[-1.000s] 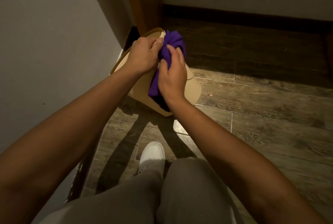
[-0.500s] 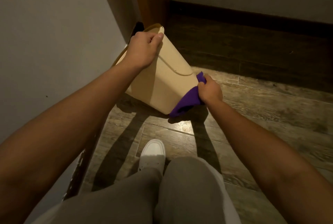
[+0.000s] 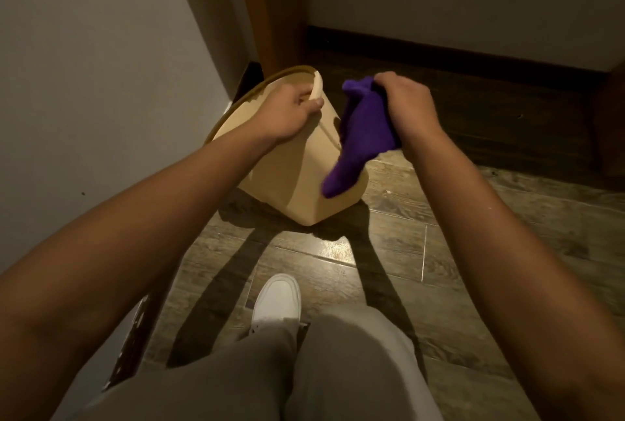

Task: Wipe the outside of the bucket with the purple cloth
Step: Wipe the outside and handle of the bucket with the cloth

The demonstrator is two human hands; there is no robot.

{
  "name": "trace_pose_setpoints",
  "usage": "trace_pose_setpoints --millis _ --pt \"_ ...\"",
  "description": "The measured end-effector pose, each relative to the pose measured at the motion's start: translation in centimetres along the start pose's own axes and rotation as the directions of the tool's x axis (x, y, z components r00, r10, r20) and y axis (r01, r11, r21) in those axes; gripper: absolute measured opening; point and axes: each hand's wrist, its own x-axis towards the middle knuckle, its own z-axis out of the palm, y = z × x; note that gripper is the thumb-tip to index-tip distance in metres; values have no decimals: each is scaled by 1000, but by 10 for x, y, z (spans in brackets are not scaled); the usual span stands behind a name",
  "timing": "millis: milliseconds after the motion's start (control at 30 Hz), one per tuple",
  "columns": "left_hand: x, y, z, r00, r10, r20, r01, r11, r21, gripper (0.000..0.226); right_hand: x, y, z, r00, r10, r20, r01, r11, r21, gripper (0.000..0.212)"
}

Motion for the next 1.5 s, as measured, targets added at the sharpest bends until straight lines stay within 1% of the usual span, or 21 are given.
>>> trace_pose_setpoints --millis 67,133,200,233,267,333,433,533,600,667,733,867,933,1033,1100,1167,1267,1333,1367,1433,1500 --pt "3 0 0 999 -35 4 35 997 -63 36 -3 -4 15 996 -89 -11 89 996 5 30" --pt "5 0 1 999 -43 -3 43 989 -141 32 -10 3 39 982 -190 5 189 980 -57 44" --pt "6 -1 2 998 -49 -38 39 975 -220 31 -18 21 72 952 -305 1 299 935 -192 51" --pt "7 -2 1 997 -56 -62 41 976 -214 32 -22 32 88 935 -354 -21 333 896 -293 53" --pt "8 -4 0 994 -62 -86 45 981 -189 33 -26 43 101 918 -393 -54 340 850 -402 54" --pt "10 -7 -2 988 -80 -132 60 987 -149 34 -28 65 116 906 -403 -130 274 792 -546 52" --pt "13 -17 -7 970 -132 -204 107 986 -126 31 -22 101 116 947 -245 -207 73 792 -606 49" --pt "16 -28 -13 955 -159 -252 128 983 -136 33 -18 139 104 974 -42 -224 -114 758 -642 45" --pt "19 -32 -17 953 -157 -261 123 982 -142 31 -15 153 92 971 113 -212 -230 696 -681 43" --pt "21 -33 -19 955 -146 -258 115 985 -132 30 -11 157 79 948 234 -217 -318 648 -692 40" --pt "21 -33 -19 958 -133 -254 113 990 -89 31 -7 153 66 939 251 -236 -345 683 -644 37" --pt "19 -30 -17 971 -68 -228 72 997 10 26 4 109 33 945 138 -298 -278 821 -499 38" --pt "15 -26 -13 976 -9 -217 24 998 65 31 9 78 15 951 90 -295 -207 895 -394 34" --pt "6 -17 -5 976 91 -199 -59 985 163 38 9 36 -3 971 17 -238 -74 969 -235 24" --pt "4 -12 -1 976 122 -183 -90 981 172 37 6 15 -7 984 -24 -176 4 993 -117 19" --pt "5 -9 2 976 118 -184 -90 984 154 37 4 2 -4 990 -65 -123 58 997 -58 17" --pt "6 -9 3 975 108 -192 -84 988 128 36 -1 0 16 987 -139 -81 132 987 -89 12" --pt "7 -11 1 977 120 -174 -102 989 110 35 -8 10 40 977 -206 -53 196 970 -146 12" --pt "8 -12 -1 980 122 -160 -106 989 102 35 -13 18 54 967 -252 -41 239 949 -204 14" --pt "9 -16 -4 985 99 -143 -88 993 81 36 -24 44 78 930 -365 -38 326 871 -368 19" --pt "10 -22 -9 985 69 -158 -61 996 59 38 -34 77 90 908 -412 -76 320 800 -508 24"
